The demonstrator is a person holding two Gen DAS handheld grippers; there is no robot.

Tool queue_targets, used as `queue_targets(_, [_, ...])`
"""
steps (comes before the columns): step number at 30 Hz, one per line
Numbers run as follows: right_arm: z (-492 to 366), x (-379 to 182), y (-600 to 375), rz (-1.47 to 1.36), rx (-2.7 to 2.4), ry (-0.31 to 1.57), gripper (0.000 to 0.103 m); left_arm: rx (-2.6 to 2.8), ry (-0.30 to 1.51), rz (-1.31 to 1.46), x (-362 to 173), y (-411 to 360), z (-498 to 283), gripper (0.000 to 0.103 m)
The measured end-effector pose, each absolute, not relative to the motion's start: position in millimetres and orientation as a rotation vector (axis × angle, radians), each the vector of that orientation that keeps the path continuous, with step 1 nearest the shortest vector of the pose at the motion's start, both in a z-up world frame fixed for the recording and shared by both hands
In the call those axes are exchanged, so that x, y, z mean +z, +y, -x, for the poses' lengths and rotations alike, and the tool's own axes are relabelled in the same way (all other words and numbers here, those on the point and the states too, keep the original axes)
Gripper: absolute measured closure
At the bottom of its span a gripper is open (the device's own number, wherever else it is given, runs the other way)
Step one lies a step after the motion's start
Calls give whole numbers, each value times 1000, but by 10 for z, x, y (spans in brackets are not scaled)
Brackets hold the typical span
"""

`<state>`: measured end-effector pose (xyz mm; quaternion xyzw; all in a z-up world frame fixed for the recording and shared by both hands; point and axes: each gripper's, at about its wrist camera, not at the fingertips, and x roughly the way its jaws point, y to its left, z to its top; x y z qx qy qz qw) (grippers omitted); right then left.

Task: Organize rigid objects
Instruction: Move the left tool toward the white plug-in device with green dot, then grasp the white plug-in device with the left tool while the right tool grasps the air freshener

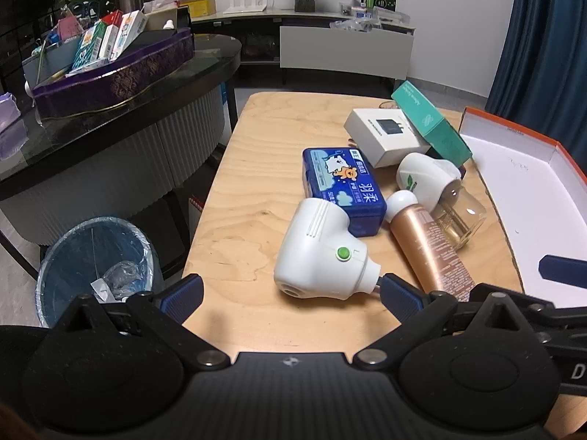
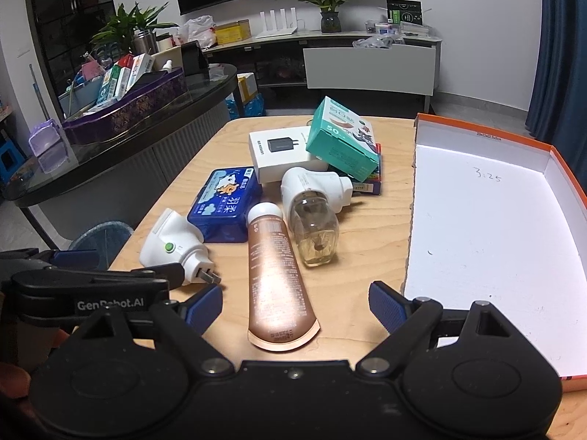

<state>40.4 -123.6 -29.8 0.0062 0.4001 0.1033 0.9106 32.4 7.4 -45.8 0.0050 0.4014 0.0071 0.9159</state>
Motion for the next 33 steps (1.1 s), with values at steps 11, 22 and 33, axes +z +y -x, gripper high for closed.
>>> queue_targets(11, [-430,-321,-1269,-28,208,832,1,10,835,-27,-501,46,-364,0])
queue_targets(22, [-445,-331,-1281,-33,204,833,1,10,840,-24,-530,54,-388,0])
queue_targets(33, [-468,-316,-1313,-42,200,828,1,-33,835,-60,-641,17,-498,0])
